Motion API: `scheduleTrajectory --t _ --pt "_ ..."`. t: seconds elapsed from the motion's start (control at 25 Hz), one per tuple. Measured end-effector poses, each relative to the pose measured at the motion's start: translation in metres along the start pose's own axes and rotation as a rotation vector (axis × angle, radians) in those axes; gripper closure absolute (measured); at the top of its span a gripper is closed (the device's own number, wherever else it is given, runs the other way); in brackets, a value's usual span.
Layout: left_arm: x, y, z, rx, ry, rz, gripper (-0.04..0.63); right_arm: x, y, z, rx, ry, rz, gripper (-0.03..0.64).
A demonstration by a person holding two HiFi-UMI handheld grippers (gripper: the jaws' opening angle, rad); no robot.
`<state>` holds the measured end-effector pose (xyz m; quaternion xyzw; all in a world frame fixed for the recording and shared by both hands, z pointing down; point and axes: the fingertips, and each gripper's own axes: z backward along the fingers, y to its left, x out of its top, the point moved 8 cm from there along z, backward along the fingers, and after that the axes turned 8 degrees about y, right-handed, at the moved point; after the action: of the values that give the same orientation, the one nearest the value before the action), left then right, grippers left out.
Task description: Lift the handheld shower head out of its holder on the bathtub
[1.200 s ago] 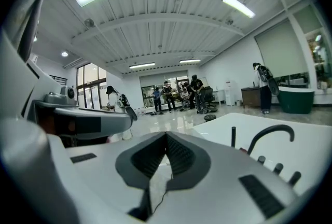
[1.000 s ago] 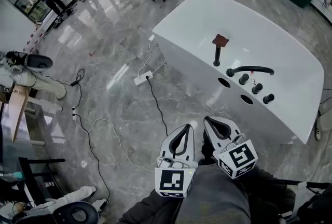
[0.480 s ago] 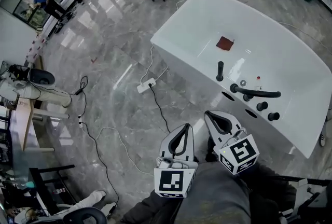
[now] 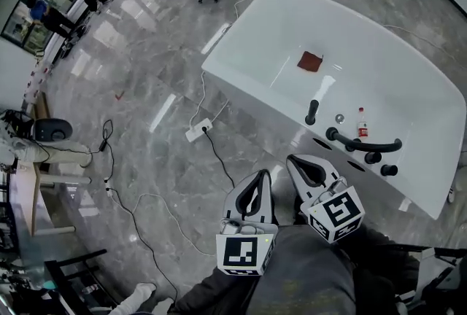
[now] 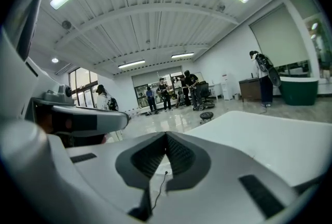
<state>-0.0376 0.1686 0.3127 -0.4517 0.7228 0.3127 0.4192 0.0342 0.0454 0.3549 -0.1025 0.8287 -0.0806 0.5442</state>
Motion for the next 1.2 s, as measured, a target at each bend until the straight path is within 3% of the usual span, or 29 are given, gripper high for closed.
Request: scheduleTrajectory --t 0.24,0.44,0.72,1.0,1.2 --pt "0.033 0.057 -0.026 -0.07 -0.031 -0.016 0.592 0.041 0.001 -0.047 -0.078 -0.017 0.016 0.612" --pt "0.04 0.115 -0.054 -0.092 -0.023 0.008 0.592 0.052 0.008 -0.102 -0.094 0.018 0.008 0.612" --pt "0.055 0.155 -0.093 -0.194 -0.03 0.005 0.592 0.068 0.007 -0.135 -0.2 0.023 -0.013 0.612" --pt "0.075 0.139 -0.129 -0.301 0.004 -0.045 0.592 0.073 -0.024 -0.118 -0.323 0.015 -0.078 0.612" --pt "0.102 0.122 -0.152 -0.348 0.006 -0.111 0.592 0.086 -0.056 -0.116 -0.364 -0.025 -0.112 0.612"
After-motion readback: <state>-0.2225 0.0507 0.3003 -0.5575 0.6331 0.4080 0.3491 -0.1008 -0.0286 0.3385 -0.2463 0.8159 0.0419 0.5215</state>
